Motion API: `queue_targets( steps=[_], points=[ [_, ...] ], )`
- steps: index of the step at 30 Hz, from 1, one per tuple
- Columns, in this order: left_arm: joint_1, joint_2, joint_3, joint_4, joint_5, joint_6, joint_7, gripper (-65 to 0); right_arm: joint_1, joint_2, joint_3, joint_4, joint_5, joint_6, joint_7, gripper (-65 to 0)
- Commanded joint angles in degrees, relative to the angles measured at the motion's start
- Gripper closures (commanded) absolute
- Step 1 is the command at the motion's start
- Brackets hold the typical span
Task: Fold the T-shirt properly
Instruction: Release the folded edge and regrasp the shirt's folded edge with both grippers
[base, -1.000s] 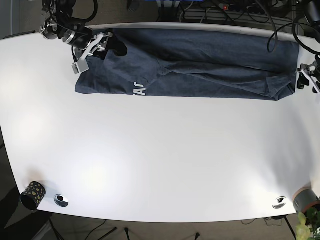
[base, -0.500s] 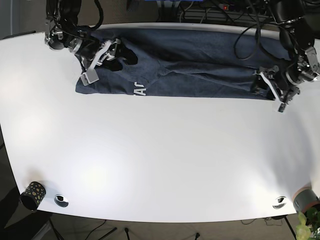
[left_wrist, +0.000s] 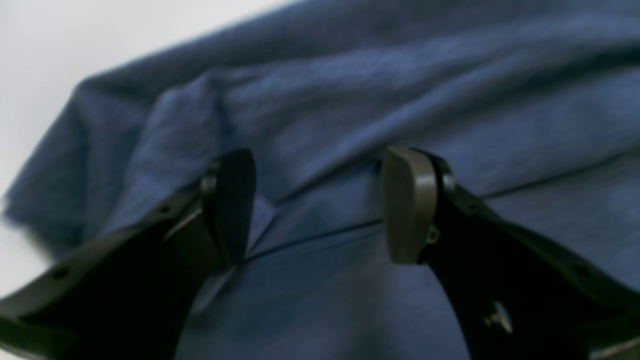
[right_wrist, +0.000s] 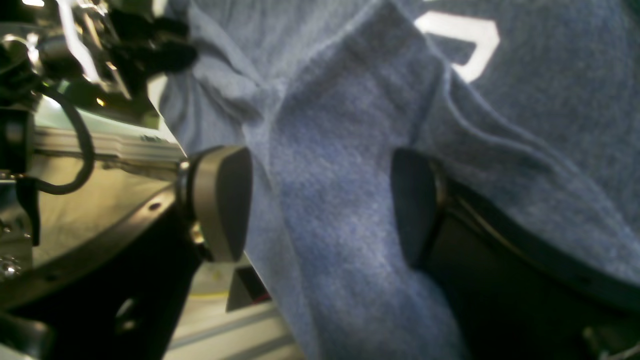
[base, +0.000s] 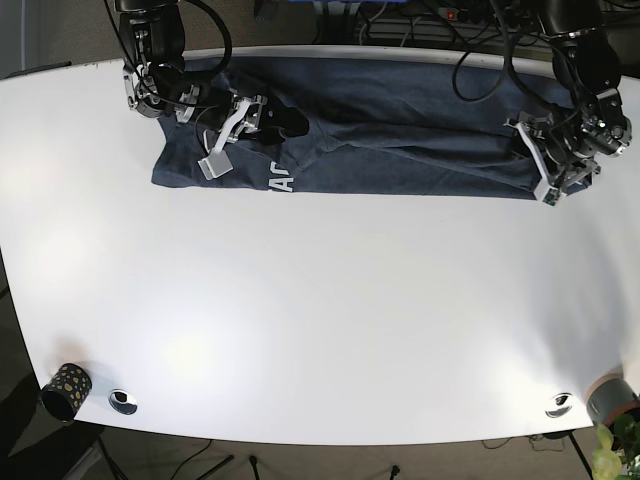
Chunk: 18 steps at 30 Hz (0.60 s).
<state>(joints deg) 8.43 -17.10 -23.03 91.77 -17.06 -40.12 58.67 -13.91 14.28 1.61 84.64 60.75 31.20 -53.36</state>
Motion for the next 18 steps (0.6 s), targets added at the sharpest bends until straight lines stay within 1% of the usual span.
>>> queue_targets(
  steps=[1,8,14,16,18],
  points=[
    [-0.8,-2.5,-2.6,0.1,1.5,0.1,-0.9,-37.1,0.1,1.5,-0.2,-0.7,-2.2,-1.00,-0.2,-42.3],
    [-1.5,-10.4,-6.9,-5.4,1.4,0.1,-1.1,-37.1,0.2,2.1,-0.2,-1.3,-2.2,-1.00,0.7,-42.3],
    [-4.1,-17.8,-7.1,-14.3,1.8,0.1,-6.5,-37.1,0.2,2.1,-0.2,-1.3,-2.2,-1.00,0.7,-42.3],
    [-4.6,-19.6,-7.3,-16.3,1.1,0.1,-7.4,-37.1,0.2,2.1,-0.2,-0.9,-2.2,-1.00,0.7,-42.3],
    [-6.4,-20.5,-7.4,-16.3,-0.8,0.1,-7.3,-37.1,0.2,2.1,-0.2,-0.5,-2.2,-1.00,0.6,-42.3]
  ],
)
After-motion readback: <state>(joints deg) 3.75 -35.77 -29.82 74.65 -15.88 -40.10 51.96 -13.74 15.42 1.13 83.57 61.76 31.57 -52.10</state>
